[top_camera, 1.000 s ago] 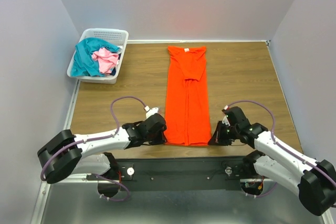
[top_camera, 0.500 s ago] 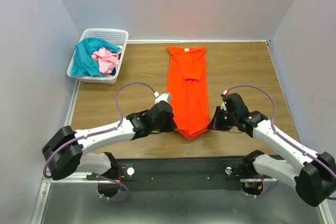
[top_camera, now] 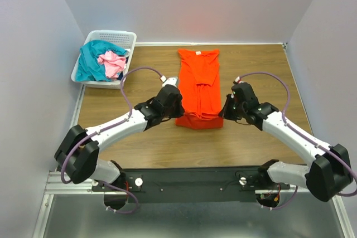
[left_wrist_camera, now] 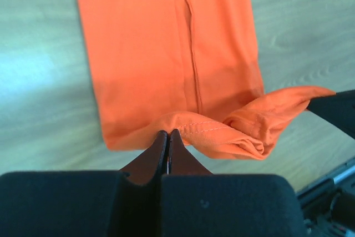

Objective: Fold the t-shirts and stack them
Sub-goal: Fold the tshirt

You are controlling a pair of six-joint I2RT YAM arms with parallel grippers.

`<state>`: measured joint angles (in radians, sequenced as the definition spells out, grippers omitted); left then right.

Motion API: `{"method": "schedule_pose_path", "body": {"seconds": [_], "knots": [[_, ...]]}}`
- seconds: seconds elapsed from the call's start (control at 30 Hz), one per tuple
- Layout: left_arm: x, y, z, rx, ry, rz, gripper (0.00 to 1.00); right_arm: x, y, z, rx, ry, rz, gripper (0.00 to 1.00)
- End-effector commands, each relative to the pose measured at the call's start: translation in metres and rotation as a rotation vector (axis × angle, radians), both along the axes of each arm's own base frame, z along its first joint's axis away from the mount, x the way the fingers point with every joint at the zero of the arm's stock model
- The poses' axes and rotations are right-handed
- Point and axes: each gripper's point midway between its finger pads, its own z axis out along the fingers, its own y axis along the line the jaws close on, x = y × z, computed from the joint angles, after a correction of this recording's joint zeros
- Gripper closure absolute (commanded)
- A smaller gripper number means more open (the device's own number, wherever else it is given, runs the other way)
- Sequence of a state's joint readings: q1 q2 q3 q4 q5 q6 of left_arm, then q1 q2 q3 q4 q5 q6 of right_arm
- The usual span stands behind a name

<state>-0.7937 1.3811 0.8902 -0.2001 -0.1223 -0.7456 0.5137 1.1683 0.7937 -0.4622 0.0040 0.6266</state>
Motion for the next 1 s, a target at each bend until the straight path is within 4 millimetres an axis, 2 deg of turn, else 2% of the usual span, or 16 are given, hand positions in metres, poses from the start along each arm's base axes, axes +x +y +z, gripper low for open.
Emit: {"method": "schedule_pose_path", "body": {"seconds": [0.0, 0.2, 0.43, 0.47, 0.5, 0.57, 0.63, 0.67, 0.73, 0.77, 0.83, 0.97], "knots": [[0.03, -0.004, 0.019, -0.003, -0.081, -0.024, 1.0, 0.03, 0.0, 0.02, -0.04, -0.099, -0.033, 0.99], [0.056, -0.007, 0.032, 0.004, -0.114, -0.028, 1.0, 0.059, 0.005, 0.034, -0.062, -0.134, -0.061, 0.99], [0.087, 0.0, 0.026, 0.04, -0.1, 0.024, 1.0, 0.092, 0.005, 0.039, -0.105, -0.161, -0.087, 0.99], [0.094, 0.001, 0.031, 0.042, -0.109, 0.034, 1.0, 0.096, 0.002, 0.035, -0.122, -0.153, -0.1, 0.99], [0.098, -0.001, 0.026, 0.05, -0.102, 0.031, 1.0, 0.099, 0.002, 0.036, -0.122, -0.156, -0.104, 0.99], [0.107, -0.004, 0.032, 0.049, -0.115, 0.024, 1.0, 0.108, 0.001, 0.039, -0.125, -0.166, -0.108, 0.99], [0.115, -0.005, 0.024, 0.065, -0.103, 0.017, 1.0, 0.116, 0.001, 0.036, -0.13, -0.158, -0.111, 0.99], [0.12, -0.007, 0.029, 0.061, -0.106, 0.019, 1.0, 0.118, 0.0, 0.034, -0.13, -0.153, -0.111, 0.99], [0.127, -0.005, 0.018, 0.083, -0.078, 0.026, 1.0, 0.126, -0.002, 0.028, -0.137, -0.143, -0.118, 0.99], [0.133, -0.006, 0.022, 0.078, -0.085, 0.031, 1.0, 0.129, -0.003, 0.027, -0.141, -0.141, -0.12, 0.99], [0.139, -0.003, 0.014, 0.09, -0.072, 0.043, 1.0, 0.135, -0.004, 0.02, -0.149, -0.131, -0.12, 0.99], [0.152, -0.001, 0.01, 0.092, -0.07, 0.049, 1.0, 0.149, -0.004, 0.013, -0.147, -0.122, -0.126, 0.99]]}}
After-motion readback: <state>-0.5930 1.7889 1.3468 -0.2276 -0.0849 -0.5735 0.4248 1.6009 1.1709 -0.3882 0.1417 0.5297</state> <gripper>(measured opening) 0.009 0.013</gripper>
